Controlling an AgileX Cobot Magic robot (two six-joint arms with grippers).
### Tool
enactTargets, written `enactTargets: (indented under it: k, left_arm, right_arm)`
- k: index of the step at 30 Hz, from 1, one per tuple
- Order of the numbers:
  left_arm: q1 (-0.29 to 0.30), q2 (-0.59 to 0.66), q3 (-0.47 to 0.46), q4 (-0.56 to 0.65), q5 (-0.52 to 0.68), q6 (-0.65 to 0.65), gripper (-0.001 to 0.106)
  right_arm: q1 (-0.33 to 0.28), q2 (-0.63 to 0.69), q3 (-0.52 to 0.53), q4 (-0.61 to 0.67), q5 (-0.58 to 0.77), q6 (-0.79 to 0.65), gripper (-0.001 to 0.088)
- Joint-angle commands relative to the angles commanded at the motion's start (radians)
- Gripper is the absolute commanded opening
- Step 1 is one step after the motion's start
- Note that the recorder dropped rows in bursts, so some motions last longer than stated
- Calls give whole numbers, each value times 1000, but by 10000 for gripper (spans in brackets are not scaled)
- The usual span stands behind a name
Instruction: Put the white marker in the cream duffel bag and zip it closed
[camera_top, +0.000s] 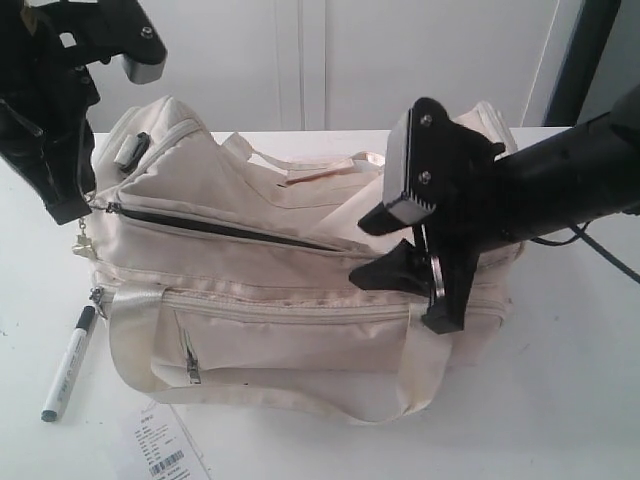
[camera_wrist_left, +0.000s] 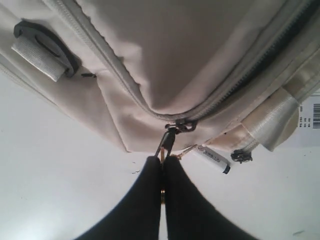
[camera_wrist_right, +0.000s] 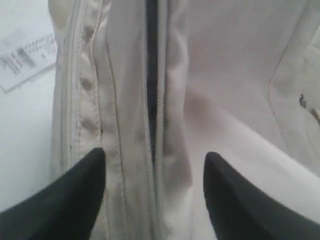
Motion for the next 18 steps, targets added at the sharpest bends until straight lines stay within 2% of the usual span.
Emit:
enactTargets:
  k: [1,3,6,10,13,18]
  left_arm:
    - [0,0,0,-17,0,0,0]
    - [0,0,0,-31,0,0,0]
    - [7,0,0,-36,-6,2,0]
    - [50,0,0,-51,-10,2,0]
    - [101,0,0,-118,-33,4,0]
    - [107,0,0,-141,-42,4,0]
  right_arm:
    - [0,-8,-9,133,-19,29,634]
    - [4,7,-28,206,22,54,602]
    - [41,84,-79,203,71,58,562]
    - [94,213,-185,176,78,59,562]
    - [124,328,-271,123,100,89,562]
    - [178,421,-377,63,108,148,562]
